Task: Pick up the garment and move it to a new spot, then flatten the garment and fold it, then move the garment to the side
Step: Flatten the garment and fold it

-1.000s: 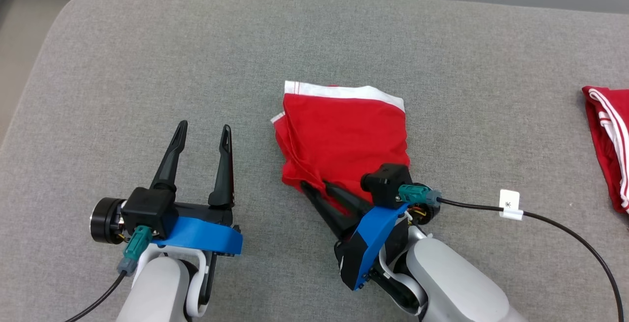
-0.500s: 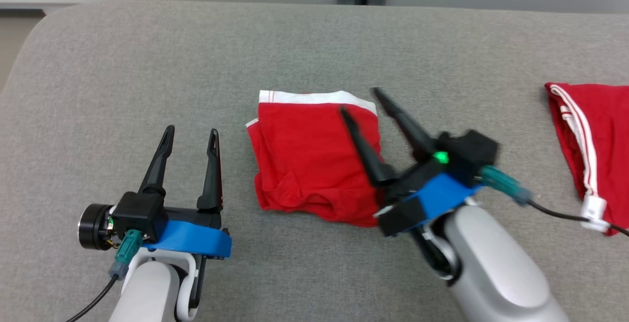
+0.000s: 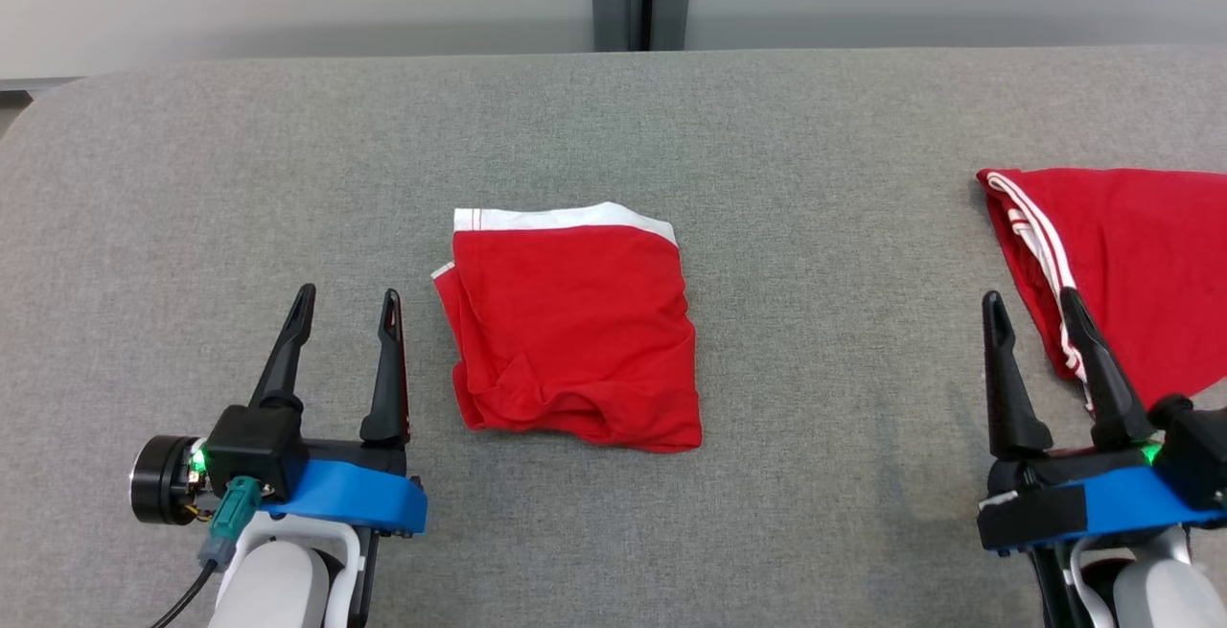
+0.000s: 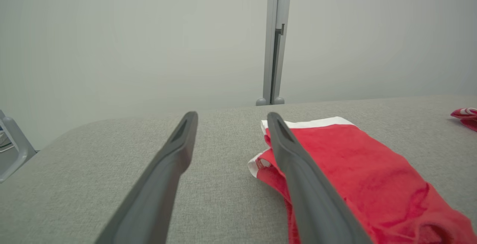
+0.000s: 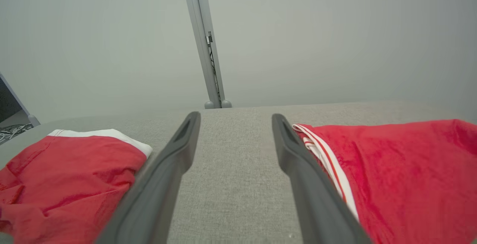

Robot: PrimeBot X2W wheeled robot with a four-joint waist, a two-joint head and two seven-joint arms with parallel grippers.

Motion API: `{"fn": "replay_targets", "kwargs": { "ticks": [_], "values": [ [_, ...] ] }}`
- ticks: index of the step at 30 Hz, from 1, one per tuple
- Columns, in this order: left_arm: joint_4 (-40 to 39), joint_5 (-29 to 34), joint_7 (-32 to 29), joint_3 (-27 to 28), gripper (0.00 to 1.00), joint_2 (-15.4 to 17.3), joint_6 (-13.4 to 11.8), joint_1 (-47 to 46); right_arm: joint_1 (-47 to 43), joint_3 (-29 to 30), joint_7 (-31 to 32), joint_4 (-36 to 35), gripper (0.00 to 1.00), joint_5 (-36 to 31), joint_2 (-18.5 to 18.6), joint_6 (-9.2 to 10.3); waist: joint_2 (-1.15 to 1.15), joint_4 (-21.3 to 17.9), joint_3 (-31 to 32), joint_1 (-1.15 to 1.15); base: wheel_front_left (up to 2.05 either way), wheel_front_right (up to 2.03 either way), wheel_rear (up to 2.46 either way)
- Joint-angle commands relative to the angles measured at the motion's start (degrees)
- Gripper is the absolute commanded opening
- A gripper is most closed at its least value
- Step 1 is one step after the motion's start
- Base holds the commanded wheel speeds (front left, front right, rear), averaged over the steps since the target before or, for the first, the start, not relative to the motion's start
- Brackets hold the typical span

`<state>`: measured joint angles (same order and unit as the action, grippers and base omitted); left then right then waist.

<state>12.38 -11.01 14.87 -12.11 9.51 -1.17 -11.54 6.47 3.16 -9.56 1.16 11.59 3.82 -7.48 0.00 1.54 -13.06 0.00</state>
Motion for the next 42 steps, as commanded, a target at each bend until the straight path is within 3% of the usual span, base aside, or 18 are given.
{"fn": "replay_targets", "kwargs": {
  "ticks": [1,18,20,25,32,37,42],
  "values": [
    [-0.05,-0.15,-0.01,0.05,1.0,0.3,-0.24,0.61,-0.97,0.32,0.4,-0.81,1.0,-0.28,-0.29,-0.03,0.0,-0.07,0.09,0.0,0.0,0.0,0.0],
    [-1.07,-0.31,-0.59,-0.78,1.0,1.01,-1.03,0.59,-3.9,1.36,3.77,-5.9,1.0,-0.19,-0.93,-0.03,0.0,0.65,0.23,0.0,0.0,0.0,0.0],
    [-1.35,-0.22,-0.55,-0.89,1.0,1.06,-1.06,-0.01,-2.63,0.3,4.4,-5.51,0.0,0.05,-0.94,-0.03,0.0,1.07,-0.3,0.0,0.0,0.0,0.0],
    [-2.0,-0.12,-0.3,-1.1,1.0,0.87,-1.25,-1.63,3.77,-7.92,5.7,-0.41,0.0,1.07,-0.95,-0.03,0.0,2.52,-2.19,0.0,0.0,0.0,0.0],
    [-2.02,-0.03,-0.02,-1.84,1.0,-0.05,-1.01,-4.36,15.64,-26.85,6.46,13.37,0.0,4.54,-0.83,-0.03,0.0,6.01,-5.02,0.0,0.0,0.0,0.0],
    [-1.27,0.11,0.26,-2.42,1.0,-0.85,-0.53,-5.71,21.39,-33.63,6.72,23.82,0.0,8.25,-0.82,-0.03,0.0,8.16,-6.13,0.0,0.0,0.0,0.0],
    [-0.84,0.2,0.36,-2.29,1.0,-1.38,-0.54,-5.98,24.67,-39.18,5.71,29.29,0.0,11.81,-0.83,-0.03,0.0,8.91,-6.46,0.0,0.0,0.0,0.0]
  ]
}}
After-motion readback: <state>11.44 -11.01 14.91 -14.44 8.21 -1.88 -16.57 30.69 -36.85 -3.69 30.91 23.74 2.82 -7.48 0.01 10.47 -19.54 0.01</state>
